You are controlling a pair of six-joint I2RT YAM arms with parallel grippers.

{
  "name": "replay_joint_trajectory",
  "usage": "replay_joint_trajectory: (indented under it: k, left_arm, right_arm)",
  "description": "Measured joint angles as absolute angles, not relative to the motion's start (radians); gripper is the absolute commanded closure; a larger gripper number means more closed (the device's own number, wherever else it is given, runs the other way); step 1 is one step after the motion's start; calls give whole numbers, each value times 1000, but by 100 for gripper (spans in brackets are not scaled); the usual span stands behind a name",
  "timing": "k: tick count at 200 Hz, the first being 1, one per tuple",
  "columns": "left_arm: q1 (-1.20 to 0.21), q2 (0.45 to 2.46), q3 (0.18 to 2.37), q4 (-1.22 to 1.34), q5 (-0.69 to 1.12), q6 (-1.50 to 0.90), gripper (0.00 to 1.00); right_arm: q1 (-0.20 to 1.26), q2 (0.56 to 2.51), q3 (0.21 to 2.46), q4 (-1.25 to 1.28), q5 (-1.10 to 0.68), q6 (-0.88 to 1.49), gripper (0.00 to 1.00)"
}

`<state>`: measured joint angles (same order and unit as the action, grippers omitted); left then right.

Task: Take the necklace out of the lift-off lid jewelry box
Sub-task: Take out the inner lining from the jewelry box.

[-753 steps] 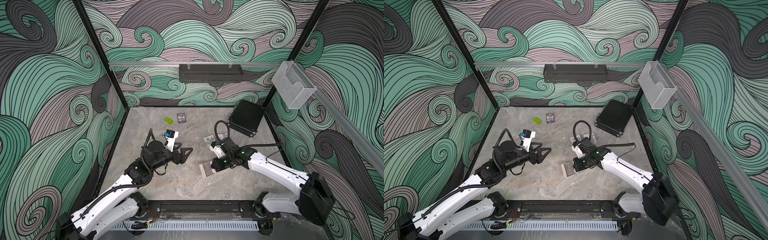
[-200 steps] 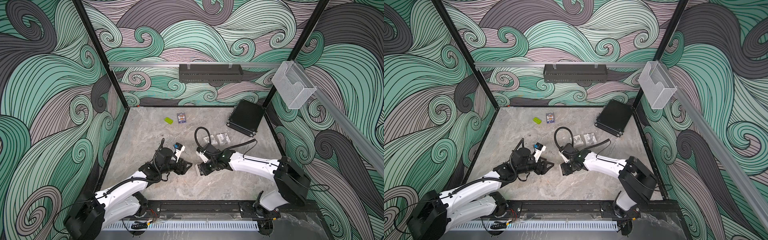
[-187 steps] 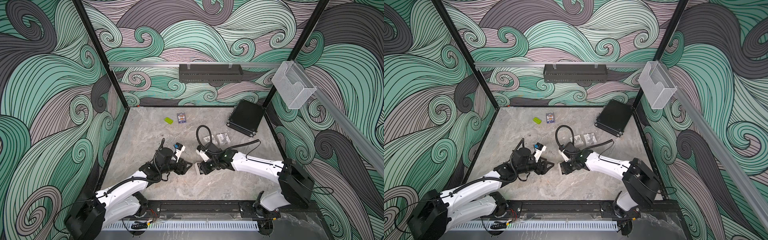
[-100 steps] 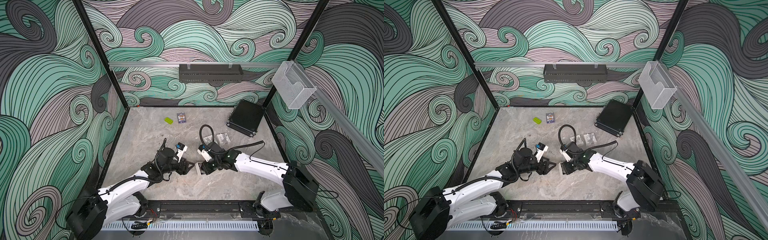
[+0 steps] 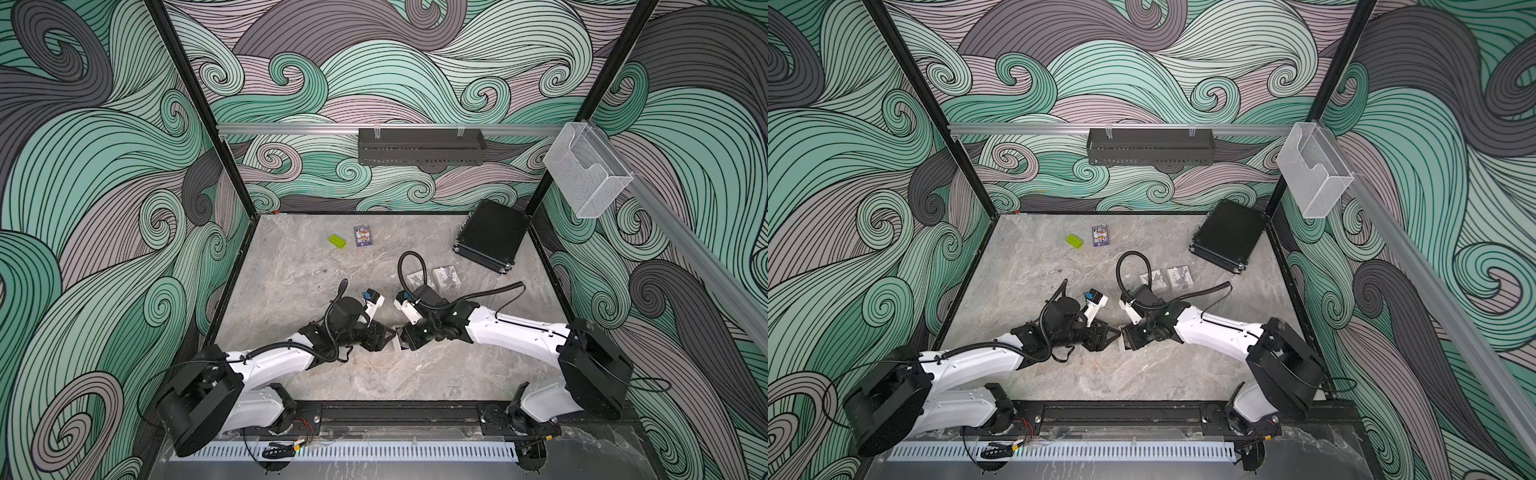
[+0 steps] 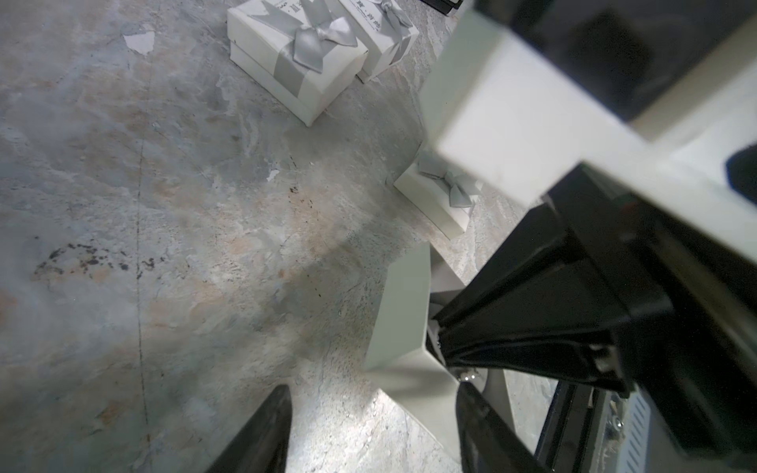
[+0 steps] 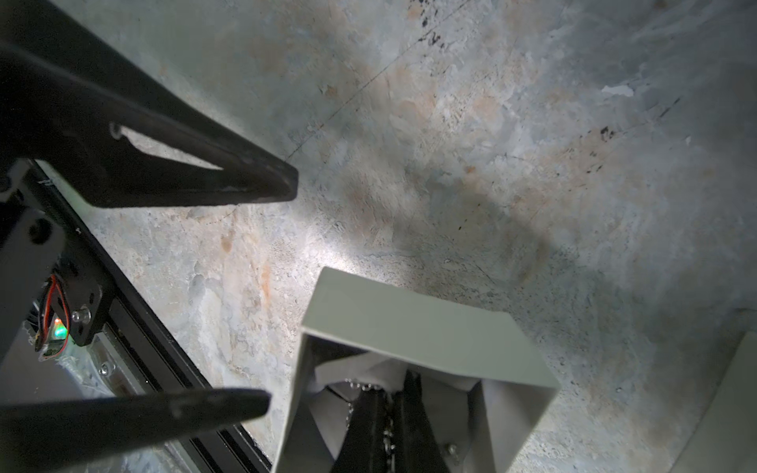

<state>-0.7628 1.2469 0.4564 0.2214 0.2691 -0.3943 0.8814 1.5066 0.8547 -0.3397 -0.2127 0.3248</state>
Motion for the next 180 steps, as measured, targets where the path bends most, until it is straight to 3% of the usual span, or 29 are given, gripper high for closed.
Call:
replay_joint_trajectory:
  k: [93, 180]
  left_arm:
    - [-767, 1371, 472, 278, 243, -397, 40]
    - [-768, 1327, 472, 246, 192, -396, 40]
  right_arm:
    - [878, 1528, 845, -330, -211, 325, 93]
    - [794, 1449, 780, -270, -329, 340, 93]
